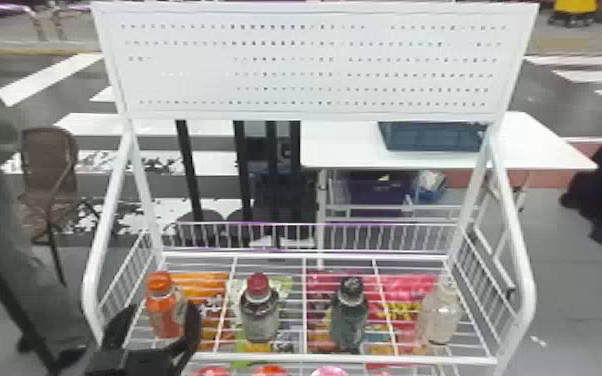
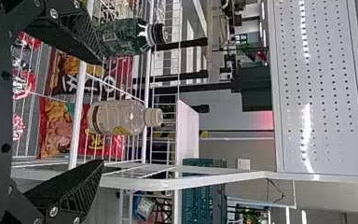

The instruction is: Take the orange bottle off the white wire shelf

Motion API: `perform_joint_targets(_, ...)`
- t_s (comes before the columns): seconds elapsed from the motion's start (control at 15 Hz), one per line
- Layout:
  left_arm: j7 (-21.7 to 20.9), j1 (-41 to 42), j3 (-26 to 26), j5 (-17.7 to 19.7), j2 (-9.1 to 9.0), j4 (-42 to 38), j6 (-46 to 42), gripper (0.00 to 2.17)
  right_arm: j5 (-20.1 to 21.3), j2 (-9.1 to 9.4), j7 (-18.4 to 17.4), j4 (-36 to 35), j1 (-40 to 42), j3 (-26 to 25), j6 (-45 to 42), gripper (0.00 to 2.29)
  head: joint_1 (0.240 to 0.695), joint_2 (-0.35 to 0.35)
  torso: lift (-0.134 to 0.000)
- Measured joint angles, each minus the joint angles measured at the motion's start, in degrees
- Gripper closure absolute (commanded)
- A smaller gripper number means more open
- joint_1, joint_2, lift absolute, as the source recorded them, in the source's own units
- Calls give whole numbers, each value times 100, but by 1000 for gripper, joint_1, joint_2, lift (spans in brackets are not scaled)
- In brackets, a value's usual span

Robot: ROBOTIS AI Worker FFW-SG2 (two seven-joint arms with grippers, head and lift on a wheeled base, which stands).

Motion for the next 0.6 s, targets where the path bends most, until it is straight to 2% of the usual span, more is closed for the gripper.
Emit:
perform_joint_targets(0.27, -2, -319, -67, -75, -51, 273, 142, 103, -20, -8, 0, 10, 12, -49, 3, 147, 499, 0, 0)
perform_joint_targets(0.33, -2, -358, -67, -83, -60, 320, 155, 286, -30, -12, 0, 14, 16, -65, 5, 147, 499, 0, 0)
perform_joint_targets(0.47, 22, -351, -64, -83, -63, 328, 161, 883, -42, -27, 0, 17, 21, -79, 6, 147, 499, 0, 0)
perform_joint_targets(0.53, 55, -303, -58, -83, -59, 292, 162, 1099, -46, -35, 0, 18, 22, -81, 7, 147, 499, 0, 0)
perform_joint_targets(0.6, 96, -229, -50, -83, -53, 209, 163, 1160, -50, -43, 0, 18, 22, -81, 8, 147, 499, 0, 0)
